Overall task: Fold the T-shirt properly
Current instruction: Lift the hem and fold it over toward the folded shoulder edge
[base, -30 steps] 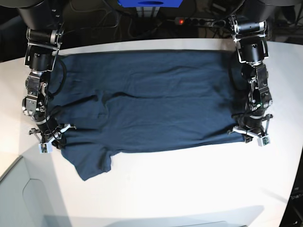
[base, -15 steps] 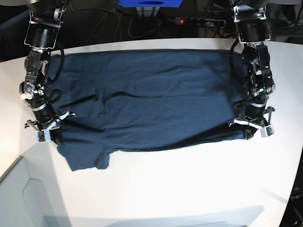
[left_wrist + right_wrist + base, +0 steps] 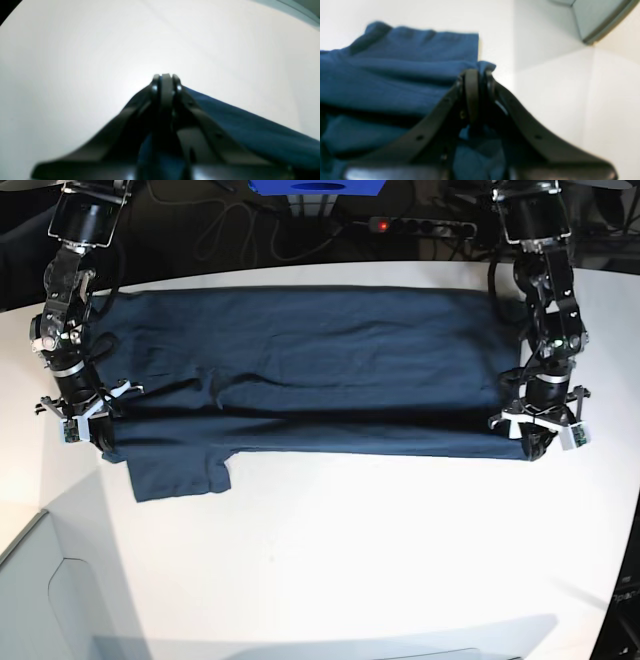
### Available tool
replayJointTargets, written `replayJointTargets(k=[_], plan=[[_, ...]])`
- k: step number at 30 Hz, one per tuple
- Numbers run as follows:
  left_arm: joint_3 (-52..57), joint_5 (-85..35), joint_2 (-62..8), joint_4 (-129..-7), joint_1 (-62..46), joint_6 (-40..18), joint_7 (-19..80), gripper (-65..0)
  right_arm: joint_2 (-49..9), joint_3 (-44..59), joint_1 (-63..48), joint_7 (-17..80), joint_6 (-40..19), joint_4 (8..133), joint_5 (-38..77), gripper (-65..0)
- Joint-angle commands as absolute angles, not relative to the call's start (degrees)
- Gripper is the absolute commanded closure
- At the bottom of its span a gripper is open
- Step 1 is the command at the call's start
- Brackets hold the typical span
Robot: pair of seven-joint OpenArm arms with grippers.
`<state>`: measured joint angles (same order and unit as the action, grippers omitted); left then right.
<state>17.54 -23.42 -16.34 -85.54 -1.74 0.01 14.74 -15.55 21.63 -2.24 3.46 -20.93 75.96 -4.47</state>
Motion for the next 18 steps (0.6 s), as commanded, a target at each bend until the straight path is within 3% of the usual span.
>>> replayJointTargets(k=[1, 12, 18], plan=[[17.9, -23.7, -17.3, -87.6, -1.5, 0.0, 12.9, 0.0, -16.5, 22.0, -1.8, 1.6, -20.5, 77.1, -3.9, 0.0], [18.0, -23.7, -17.2, -90.3, -7.7, 0.1, 12.3, 0.0, -16.3, 22.0, -7.4, 1.5, -20.5, 82.2, -3.9, 0.0], [20.6, -23.7, -14.7, -90.8, -8.8, 0.0, 12.5, 0.0, -13.1, 25.0, -9.5, 1.5, -20.5, 87.9, -3.9, 0.0]])
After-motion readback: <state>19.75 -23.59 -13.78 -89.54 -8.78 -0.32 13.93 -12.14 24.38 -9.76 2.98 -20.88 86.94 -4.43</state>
